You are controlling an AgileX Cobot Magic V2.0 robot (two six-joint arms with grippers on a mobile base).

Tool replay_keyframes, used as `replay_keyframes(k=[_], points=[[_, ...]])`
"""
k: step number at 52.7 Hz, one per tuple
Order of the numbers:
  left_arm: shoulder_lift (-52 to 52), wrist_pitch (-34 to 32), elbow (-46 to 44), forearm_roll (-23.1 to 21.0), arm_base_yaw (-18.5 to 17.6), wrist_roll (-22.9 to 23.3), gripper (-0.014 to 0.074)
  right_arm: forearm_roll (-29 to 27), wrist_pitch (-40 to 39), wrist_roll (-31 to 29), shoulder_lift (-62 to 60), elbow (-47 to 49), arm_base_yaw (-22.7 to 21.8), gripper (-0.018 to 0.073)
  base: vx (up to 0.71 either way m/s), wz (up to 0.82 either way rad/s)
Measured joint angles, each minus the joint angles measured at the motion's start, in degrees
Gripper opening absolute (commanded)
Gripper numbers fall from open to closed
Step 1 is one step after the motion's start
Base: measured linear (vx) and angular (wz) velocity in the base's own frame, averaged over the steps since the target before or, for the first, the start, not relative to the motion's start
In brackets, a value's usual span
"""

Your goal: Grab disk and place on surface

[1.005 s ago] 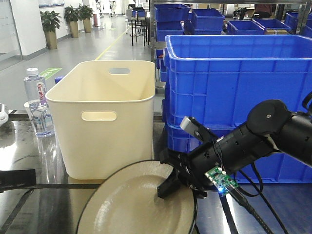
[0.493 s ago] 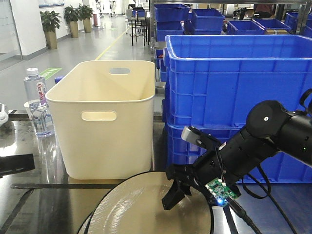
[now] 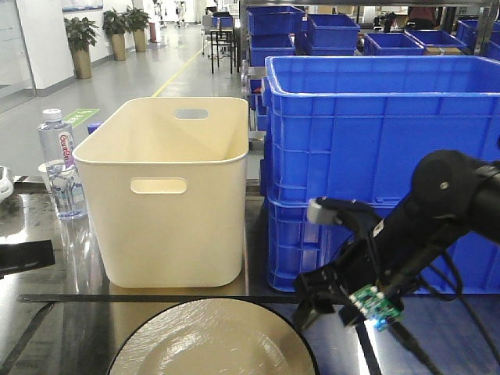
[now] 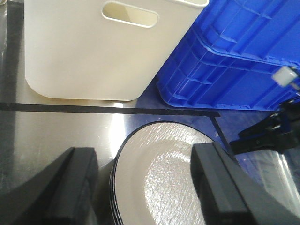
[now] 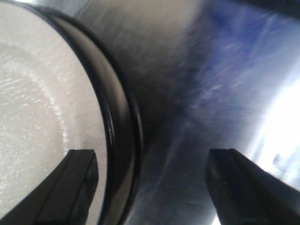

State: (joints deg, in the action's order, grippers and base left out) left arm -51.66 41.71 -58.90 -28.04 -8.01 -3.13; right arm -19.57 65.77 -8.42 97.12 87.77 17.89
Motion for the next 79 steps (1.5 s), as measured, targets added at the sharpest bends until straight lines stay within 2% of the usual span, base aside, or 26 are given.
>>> replay_keyframes(k=[12,24,62,69,75,79], points=[[0.0,-0.1,0.0,0.0,0.0,0.0,0.0540,0.4,-6.5,2.5,-10.2,0.0,0.0,0.0540,0.00,0.00],[0.0,-0.2,0.0,0.0,0.0,0.0,0.0540,-0.2,-6.8,3.0,-17.4,0.2,0.0,0.0540,0.00,0.00],[0.8,-1.6,0.0,-0.2,0.0,0.0,0.0537,-0.3,-6.0,3.1,-19.7,0.3,0.0,0.0540,0.00,0.00],[3.9,-2.7,0.2,2.3,0.0,0.0,0.0444,-0.3,-6.0,3.1,-19.7,0.3,0.0,0.0540,0.00,0.00],[8.5,-8.6,3.8,8.5,0.0,0.3,0.0274,-0.3,-6.0,3.1,-19.7,0.3,0.0,0.0540,0.00,0.00],[13.0,-15.3,9.3,12.0,0.0,0.4,0.0153,-0.3,-6.0,3.1,-19.7,0.3,0.0,0.0540,0.00,0.00]])
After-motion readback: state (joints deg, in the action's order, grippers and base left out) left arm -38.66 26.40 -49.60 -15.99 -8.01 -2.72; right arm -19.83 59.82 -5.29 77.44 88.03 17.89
